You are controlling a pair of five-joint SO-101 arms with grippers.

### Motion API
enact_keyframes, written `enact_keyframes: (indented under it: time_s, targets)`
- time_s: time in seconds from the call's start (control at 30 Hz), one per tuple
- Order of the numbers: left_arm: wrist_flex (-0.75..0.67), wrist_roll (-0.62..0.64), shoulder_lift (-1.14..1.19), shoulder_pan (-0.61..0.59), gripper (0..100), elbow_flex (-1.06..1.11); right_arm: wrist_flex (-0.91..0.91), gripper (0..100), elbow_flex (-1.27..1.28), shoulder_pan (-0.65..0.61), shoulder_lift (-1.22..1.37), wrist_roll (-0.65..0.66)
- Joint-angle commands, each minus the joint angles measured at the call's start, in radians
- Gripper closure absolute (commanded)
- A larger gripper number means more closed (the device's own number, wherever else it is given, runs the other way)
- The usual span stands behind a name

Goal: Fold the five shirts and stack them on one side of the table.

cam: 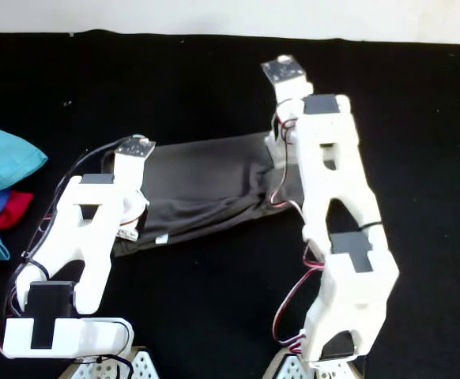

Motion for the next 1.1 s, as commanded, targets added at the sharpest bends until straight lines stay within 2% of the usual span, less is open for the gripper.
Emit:
enact_keyframes:
  time_s: [0.0,0.13,0.33,0.63,0.8,0.97,1.07]
  targets:
    - [-0.012,0.008,0.016,0.007,99,0.005,0.093,99.2,-0.031,-0.004,-0.054,-0.006]
    - [-0.012,0.008,0.016,0.007,99,0.005,0.096,99.2,-0.033,-0.007,0.005,-0.006]
    - [-0.012,0.008,0.016,0.007,99,0.005,-0.031,99.2,-0.042,-0.045,0.143,-0.011]
    - [-0.012,0.008,0.016,0.007,99,0.005,-0.131,99.2,-0.031,-0.108,0.163,-0.009]
    - [-0.012,0.008,0.016,0.007,99,0.005,-0.085,99.2,-0.053,-0.061,0.157,-0.009]
    - [-0.012,0.008,0.016,0.007,99,0.005,0.033,99.2,-0.124,-0.027,0.018,-0.011]
    - [-0.012,0.008,0.016,0.007,99,0.005,0.051,99.2,-0.116,0.036,-0.074,-0.011]
